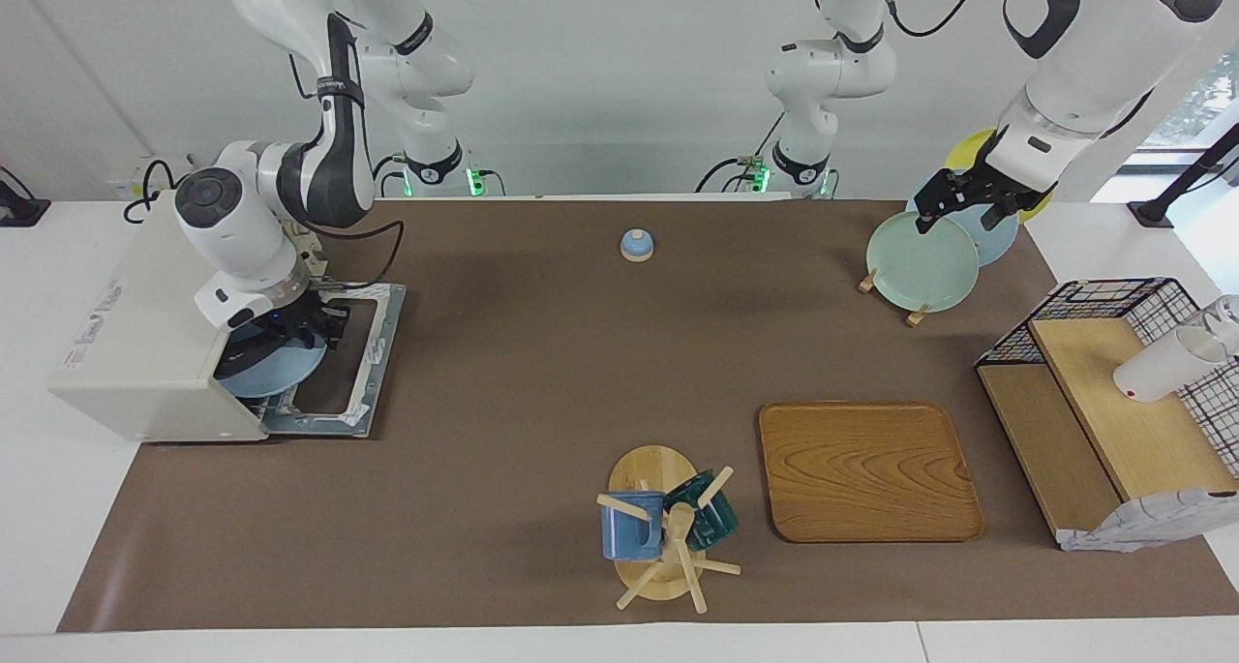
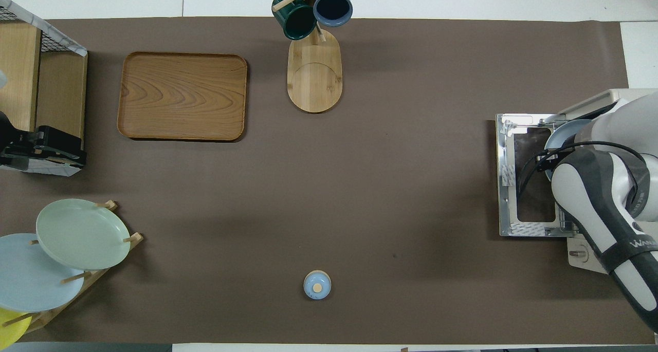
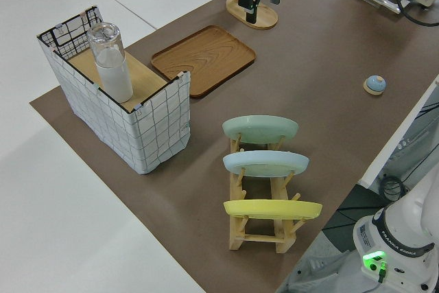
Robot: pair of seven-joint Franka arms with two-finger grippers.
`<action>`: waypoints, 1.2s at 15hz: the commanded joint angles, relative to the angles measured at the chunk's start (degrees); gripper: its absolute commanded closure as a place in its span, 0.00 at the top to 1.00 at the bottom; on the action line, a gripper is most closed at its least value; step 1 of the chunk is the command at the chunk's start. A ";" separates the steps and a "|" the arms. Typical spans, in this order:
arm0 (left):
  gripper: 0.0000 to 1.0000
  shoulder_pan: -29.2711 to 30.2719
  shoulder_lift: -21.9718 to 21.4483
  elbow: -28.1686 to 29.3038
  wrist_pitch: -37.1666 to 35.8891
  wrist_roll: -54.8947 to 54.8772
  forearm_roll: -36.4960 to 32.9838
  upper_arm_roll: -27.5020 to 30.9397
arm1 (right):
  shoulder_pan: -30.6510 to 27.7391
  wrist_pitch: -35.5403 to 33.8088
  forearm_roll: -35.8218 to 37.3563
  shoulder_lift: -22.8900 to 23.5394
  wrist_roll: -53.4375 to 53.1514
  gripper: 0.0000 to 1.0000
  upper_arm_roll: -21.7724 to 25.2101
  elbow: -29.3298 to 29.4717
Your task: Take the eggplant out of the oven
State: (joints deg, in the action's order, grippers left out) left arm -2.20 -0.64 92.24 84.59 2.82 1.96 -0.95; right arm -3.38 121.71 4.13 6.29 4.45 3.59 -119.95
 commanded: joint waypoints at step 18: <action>1.00 0.62 -10.69 20.94 8.38 -0.18 0.15 -0.28 | 43.28 -5.45 -0.60 23.06 -46.01 0.00 -2.26 33.20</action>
State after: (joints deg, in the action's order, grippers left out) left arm -2.19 -6.13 105.59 89.08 2.82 1.96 -0.96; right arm 40.45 114.03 5.93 27.30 -40.93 2.25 -90.44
